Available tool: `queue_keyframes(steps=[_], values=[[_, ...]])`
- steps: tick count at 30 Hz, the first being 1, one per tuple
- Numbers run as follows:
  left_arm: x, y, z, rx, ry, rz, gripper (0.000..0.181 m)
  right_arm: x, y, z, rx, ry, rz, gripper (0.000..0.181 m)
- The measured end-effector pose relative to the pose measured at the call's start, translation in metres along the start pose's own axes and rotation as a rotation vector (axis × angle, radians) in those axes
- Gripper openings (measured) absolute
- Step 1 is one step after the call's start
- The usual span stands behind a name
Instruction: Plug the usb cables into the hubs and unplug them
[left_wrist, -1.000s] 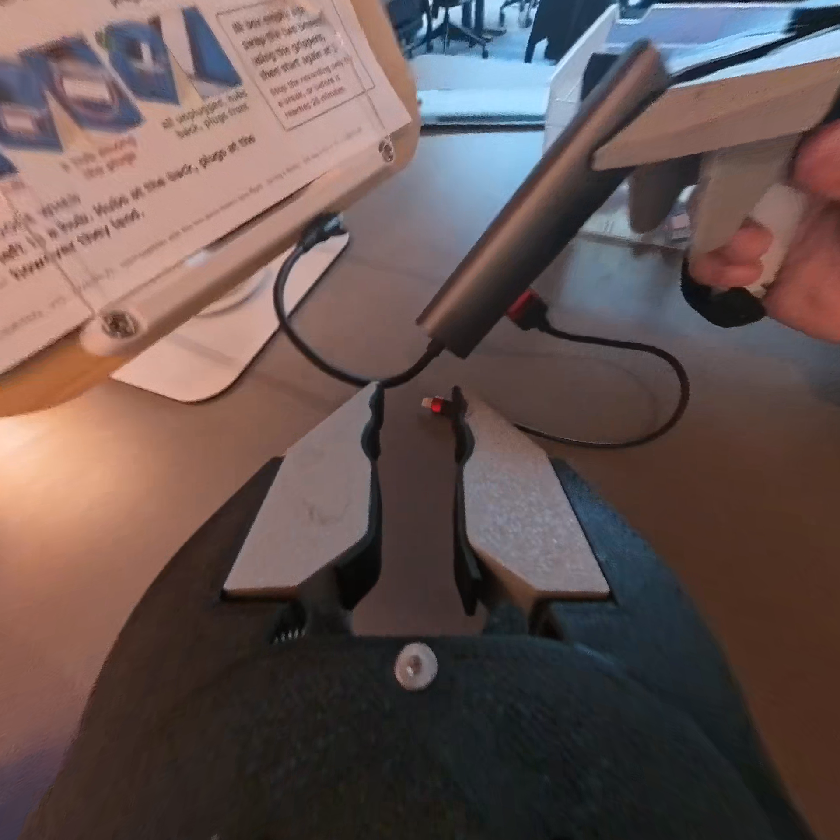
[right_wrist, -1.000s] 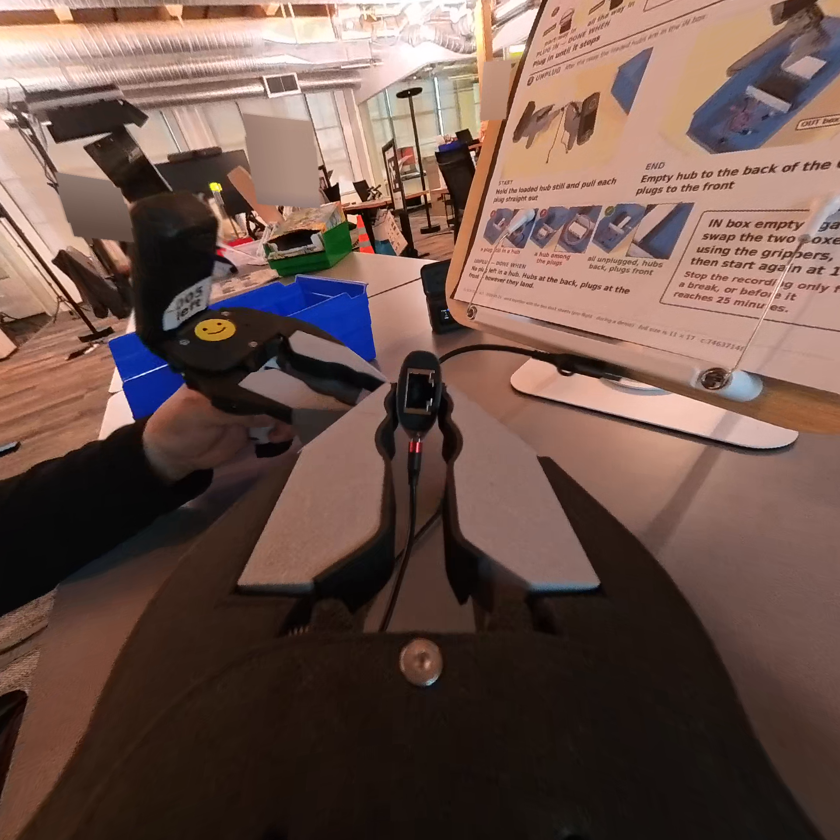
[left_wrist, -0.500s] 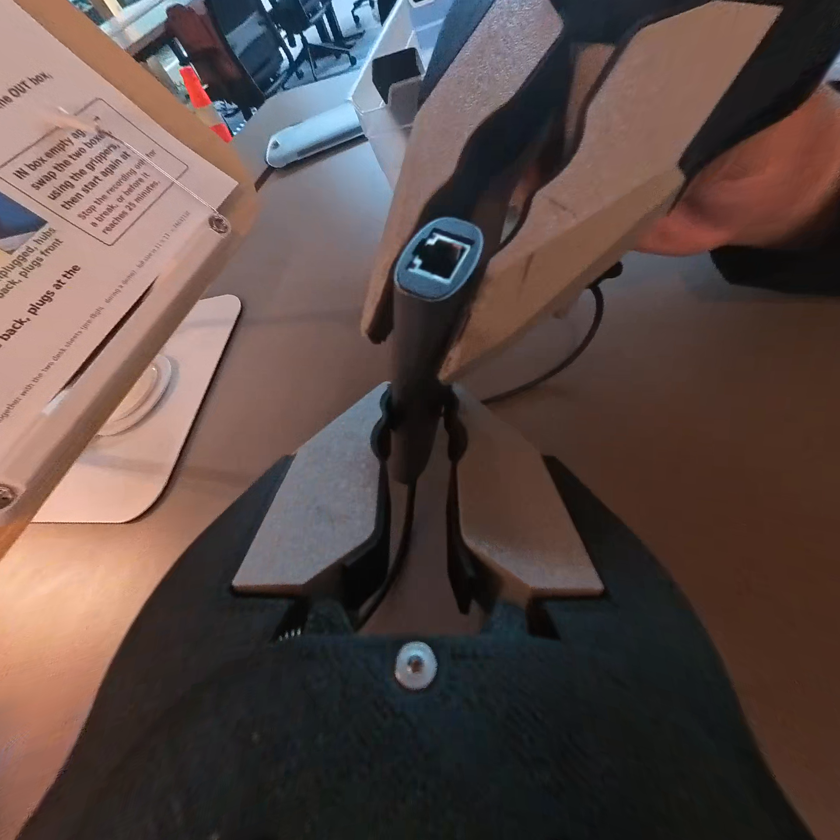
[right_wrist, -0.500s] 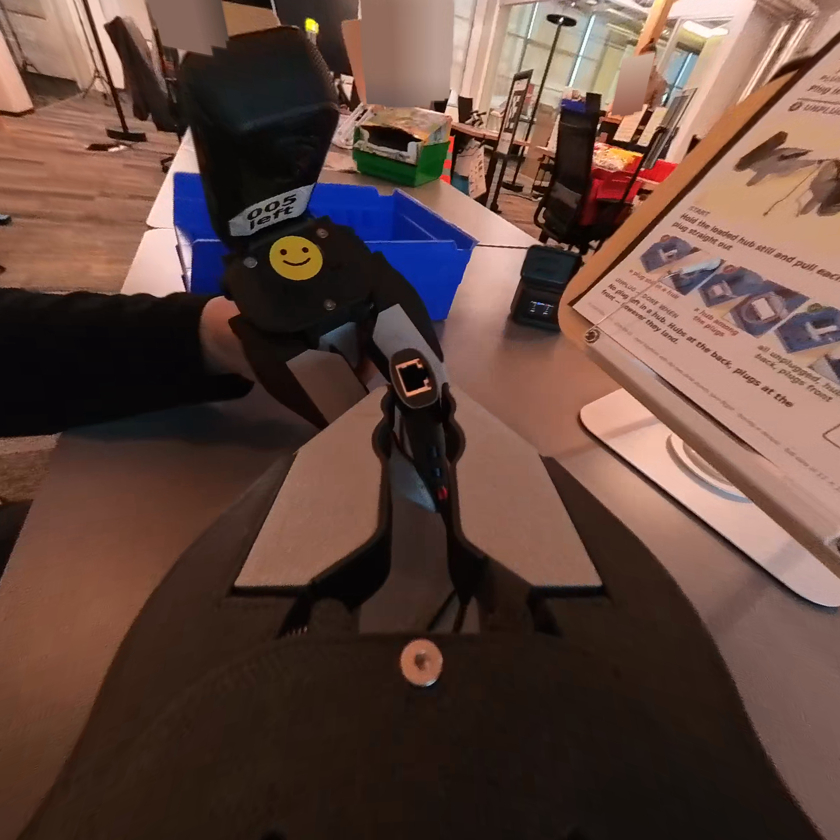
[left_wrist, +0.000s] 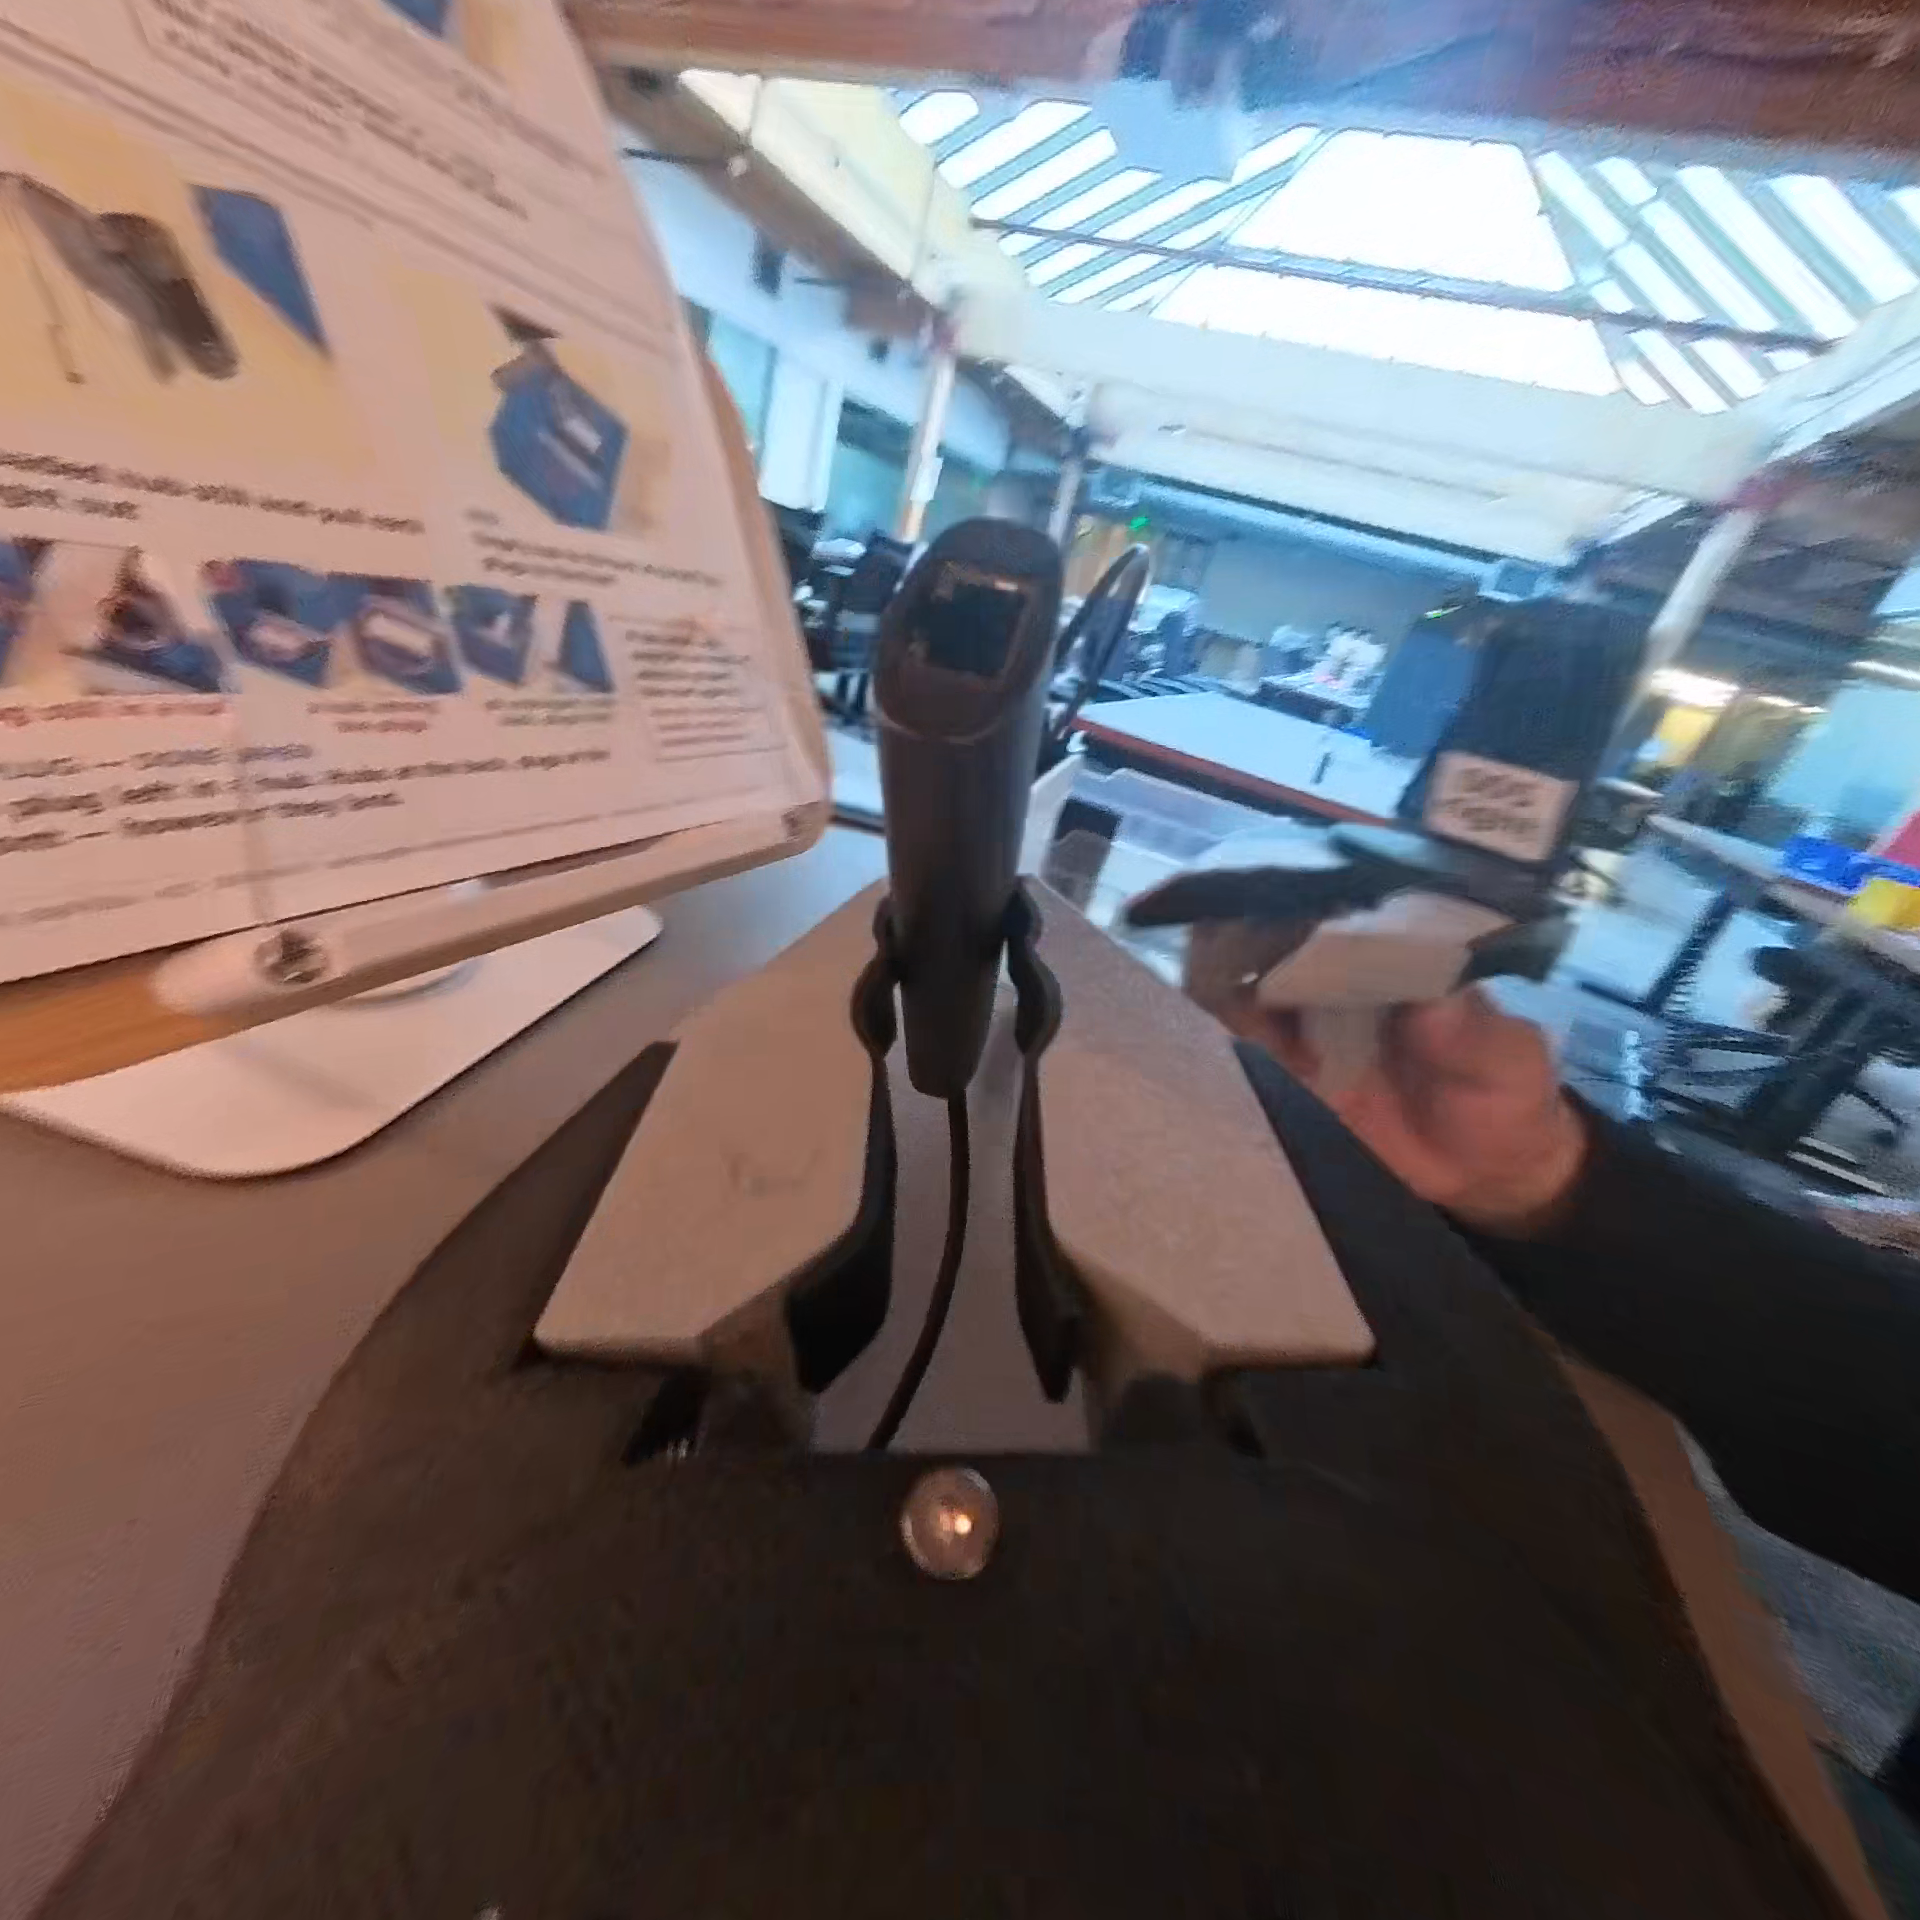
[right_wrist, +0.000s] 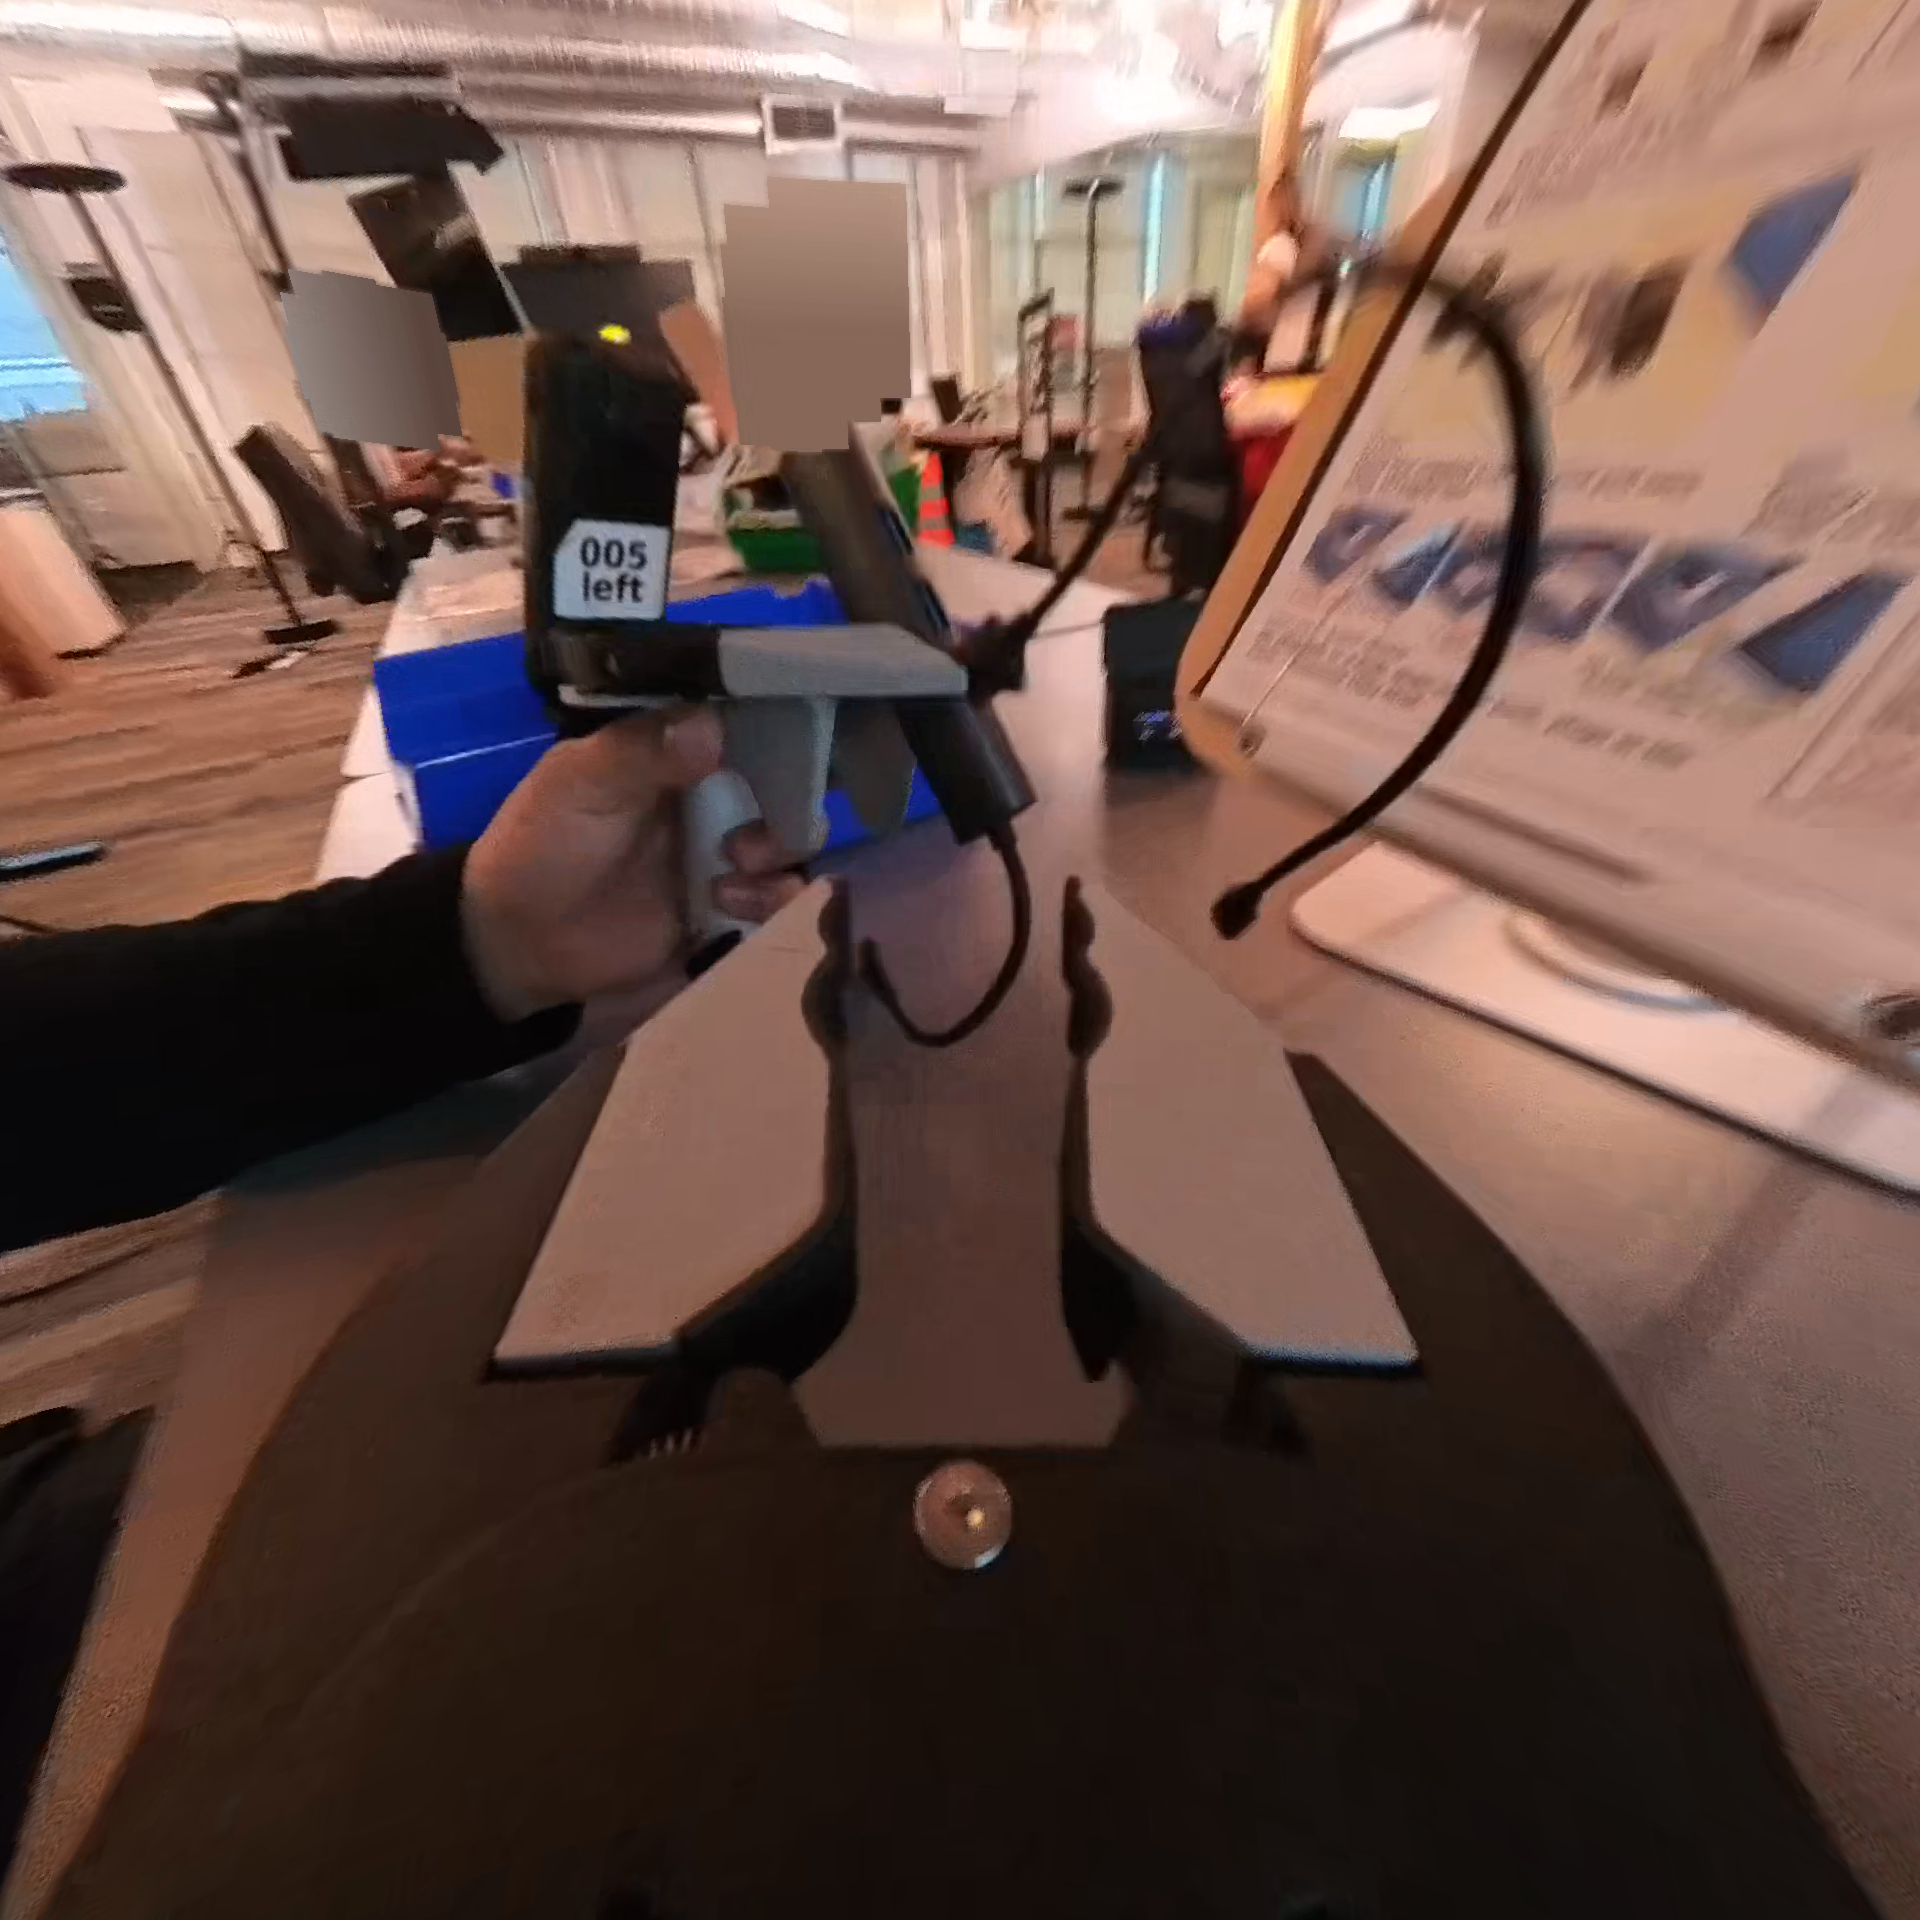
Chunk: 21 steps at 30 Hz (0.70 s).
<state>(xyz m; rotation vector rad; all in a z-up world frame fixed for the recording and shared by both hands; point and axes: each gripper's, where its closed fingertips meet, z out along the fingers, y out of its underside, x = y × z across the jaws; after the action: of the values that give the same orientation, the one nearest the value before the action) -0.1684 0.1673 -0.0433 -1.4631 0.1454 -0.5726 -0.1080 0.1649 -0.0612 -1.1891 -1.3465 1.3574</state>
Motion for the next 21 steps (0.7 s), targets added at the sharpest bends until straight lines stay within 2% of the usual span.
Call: queue_keyframes(steps=[4, 7, 10, 12, 15, 21], values=[[0.036, 0.000, 0.011, 0.028, 0.176, -0.025, 0.017, 0.000, 0.002, 0.006, 0.040, -0.038, 0.082, 0.034], [0.051, 0.001, 0.015, 0.043, 0.243, -0.055, 0.017, -0.008, -0.006, 0.002, 0.084, -0.109, 0.099, 0.035], [0.058, 0.004, 0.019, 0.038, 0.271, -0.065, 0.017, -0.014, -0.009, 0.000, 0.094, -0.153, 0.104, 0.030], [0.061, 0.009, 0.021, 0.020, 0.279, -0.056, 0.017, -0.011, -0.005, 0.000, 0.070, -0.137, 0.096, 0.013], [0.064, 0.014, 0.022, -0.014, 0.292, -0.051, 0.016, -0.011, -0.002, -0.004, 0.031, -0.166, 0.102, 0.012], [0.071, 0.030, 0.021, -0.120, 0.373, -0.096, 0.016, -0.010, -0.014, -0.016, 0.089, -0.203, 0.129, 0.009]])
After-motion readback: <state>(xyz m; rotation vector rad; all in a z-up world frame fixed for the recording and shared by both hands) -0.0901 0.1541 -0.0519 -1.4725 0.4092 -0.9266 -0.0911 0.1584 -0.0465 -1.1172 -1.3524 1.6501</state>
